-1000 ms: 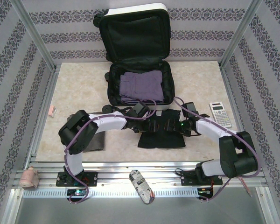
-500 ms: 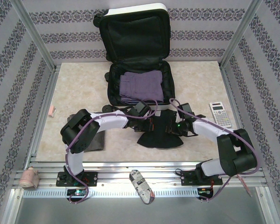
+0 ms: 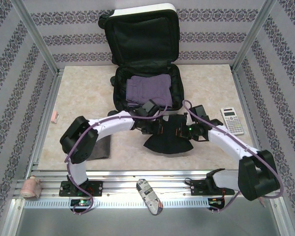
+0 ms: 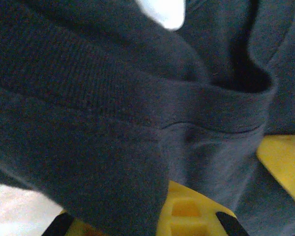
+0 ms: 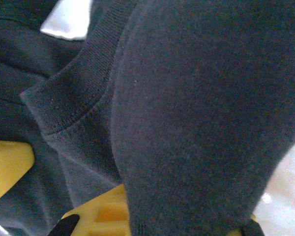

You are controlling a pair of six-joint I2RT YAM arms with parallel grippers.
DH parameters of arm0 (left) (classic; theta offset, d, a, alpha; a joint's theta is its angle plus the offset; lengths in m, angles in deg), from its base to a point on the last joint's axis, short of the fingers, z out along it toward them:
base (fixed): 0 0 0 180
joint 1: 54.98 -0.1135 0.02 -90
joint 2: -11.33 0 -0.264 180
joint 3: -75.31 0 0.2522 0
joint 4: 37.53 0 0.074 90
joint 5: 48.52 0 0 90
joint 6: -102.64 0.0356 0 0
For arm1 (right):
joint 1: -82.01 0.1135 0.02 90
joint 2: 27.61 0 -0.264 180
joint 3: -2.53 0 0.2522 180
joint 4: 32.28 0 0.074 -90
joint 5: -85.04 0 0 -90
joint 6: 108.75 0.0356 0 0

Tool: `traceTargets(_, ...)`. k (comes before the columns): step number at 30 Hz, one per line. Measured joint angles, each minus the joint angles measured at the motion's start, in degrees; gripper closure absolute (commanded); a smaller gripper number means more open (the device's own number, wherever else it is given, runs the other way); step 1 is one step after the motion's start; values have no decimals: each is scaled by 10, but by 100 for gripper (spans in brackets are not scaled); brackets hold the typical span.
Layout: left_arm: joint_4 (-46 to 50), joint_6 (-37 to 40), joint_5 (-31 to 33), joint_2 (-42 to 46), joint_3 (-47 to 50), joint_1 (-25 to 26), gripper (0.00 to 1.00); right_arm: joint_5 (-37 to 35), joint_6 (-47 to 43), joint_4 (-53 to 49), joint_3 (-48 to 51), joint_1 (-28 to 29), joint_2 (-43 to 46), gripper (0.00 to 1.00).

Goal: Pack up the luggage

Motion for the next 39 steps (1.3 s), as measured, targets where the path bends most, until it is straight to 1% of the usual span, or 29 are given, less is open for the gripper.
traceTargets(7,61,26,28,60,-77,-1,100,22,2,-39,-91,0,42,100)
traceTargets(12,76,41,39,72,-99,-13,100,30,1,-53,-151,0,36,100)
traceTargets(16,84,53,49,72,-104,-33,100,30,-1,-54,-195,0,4,100)
traceTargets(20,83,72,54,72,-116,-64,100,30,-1,-31,-231,0,-44,100)
traceTargets(26,75,97,46,66,-128,-134,100,30,1,22,-285,3,-135,100)
traceTargets(33,58,128,32,8,-207,-190,100,21,0,53,-401,3,-261,100)
traceTargets(39,20,140,32,-40,-224,-226,100,7,-5,57,-490,3,-361,100)
